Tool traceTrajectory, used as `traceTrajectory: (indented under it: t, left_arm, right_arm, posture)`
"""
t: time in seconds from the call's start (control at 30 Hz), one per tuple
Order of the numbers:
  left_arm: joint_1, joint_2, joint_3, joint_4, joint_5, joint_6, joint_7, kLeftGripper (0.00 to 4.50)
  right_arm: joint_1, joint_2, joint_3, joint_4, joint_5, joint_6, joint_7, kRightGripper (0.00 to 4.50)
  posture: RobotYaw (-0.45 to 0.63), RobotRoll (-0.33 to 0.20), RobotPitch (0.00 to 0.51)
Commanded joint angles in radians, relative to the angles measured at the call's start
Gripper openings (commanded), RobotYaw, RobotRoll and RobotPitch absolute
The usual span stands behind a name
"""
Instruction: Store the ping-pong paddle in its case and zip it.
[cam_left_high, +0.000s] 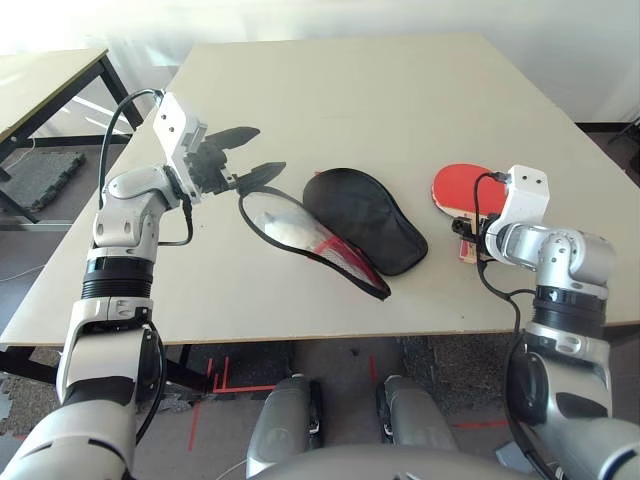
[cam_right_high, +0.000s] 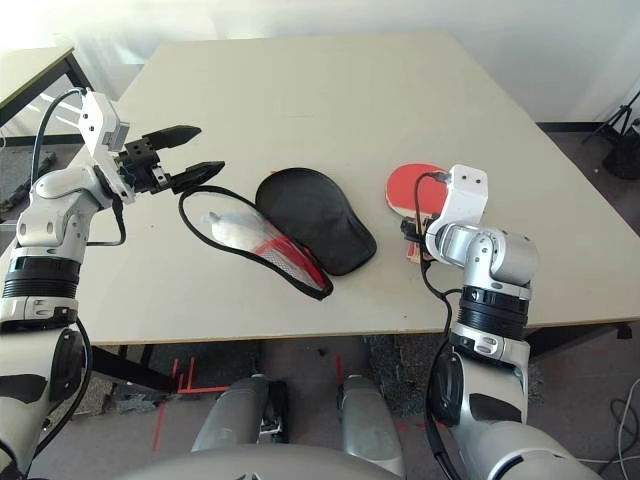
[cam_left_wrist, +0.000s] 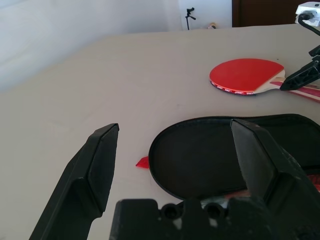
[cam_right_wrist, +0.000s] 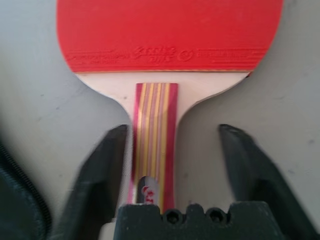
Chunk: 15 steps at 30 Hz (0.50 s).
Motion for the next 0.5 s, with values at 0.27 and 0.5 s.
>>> traceTrajectory:
  t: [0.27, 0.5]
  left_arm:
    - [0.034, 0.033, -0.009, -0.004, 0.009, 0.004, -0.031, 4.50]
    - [0.041, 0.066, -0.005, -0.006, -0.002, 0.011, -0.055, 4.50]
  right_arm:
    - [-0.054, -0.068, 0.083, -0.088, 0.024, 0.024, 0.120, 1.10]
    - [-0.131, -0.112, 0.167, -0.141, 0.055, 0.083, 0.219, 1.10]
  posture:
    - [0.00, 0.000, 0.063]
    - [0.02, 0.000, 0.061]
